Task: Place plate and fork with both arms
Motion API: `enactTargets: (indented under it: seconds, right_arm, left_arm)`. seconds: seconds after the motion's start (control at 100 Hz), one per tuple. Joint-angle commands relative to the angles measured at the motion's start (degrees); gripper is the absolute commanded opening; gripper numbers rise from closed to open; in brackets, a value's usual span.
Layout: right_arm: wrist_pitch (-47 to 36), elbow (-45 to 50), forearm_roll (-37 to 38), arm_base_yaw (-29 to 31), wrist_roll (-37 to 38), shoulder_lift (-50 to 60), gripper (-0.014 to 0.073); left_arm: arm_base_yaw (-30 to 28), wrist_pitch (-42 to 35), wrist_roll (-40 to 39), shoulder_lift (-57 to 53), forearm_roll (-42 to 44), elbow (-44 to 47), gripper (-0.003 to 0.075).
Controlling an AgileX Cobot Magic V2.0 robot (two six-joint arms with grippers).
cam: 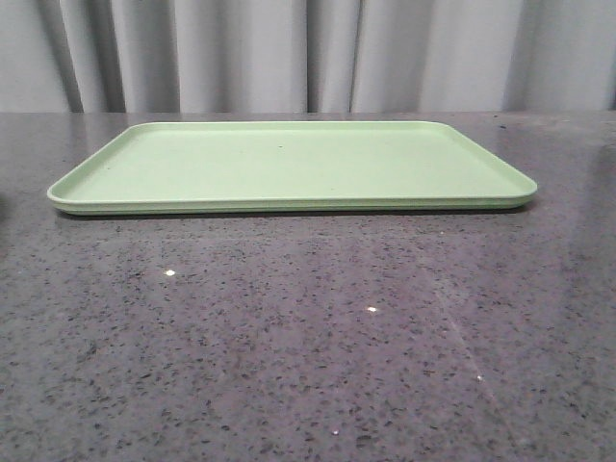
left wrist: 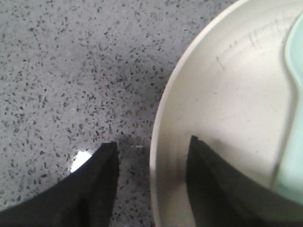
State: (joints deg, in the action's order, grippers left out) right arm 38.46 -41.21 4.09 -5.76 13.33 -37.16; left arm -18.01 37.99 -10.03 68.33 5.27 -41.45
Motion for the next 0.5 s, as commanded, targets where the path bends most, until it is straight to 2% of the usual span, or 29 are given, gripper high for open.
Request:
enactTargets:
  seconds: [0.0, 0.1, 0.2, 0.49]
  right_arm:
    - [-3.5, -2.0, 0.4, -0.1, -0.2, -0.3, 0.0423]
    - [-3.4, -2.0, 0.4, -0.1, -0.2, -0.3, 0.0423]
    - [-3.3, -2.0, 0.4, -0.1, -0.2, -0.3, 0.0423]
    - [-3.3, -2.0, 0.4, -0.1, -0.2, -0.3, 0.0423]
  left_arm:
    - [-0.2, -2.3, -0.4, -0.8, 0.2, -1.8, 0.0157]
    - [-0.2, -2.3, -0.4, -0.8, 0.1, -1.8, 0.005]
    - [-0.2, -2.3, -0.4, -0.8, 0.0, -1.8, -0.0022]
    - [-0.2, -0.4, -0.4, -1.0, -0.4, -3.6, -0.002]
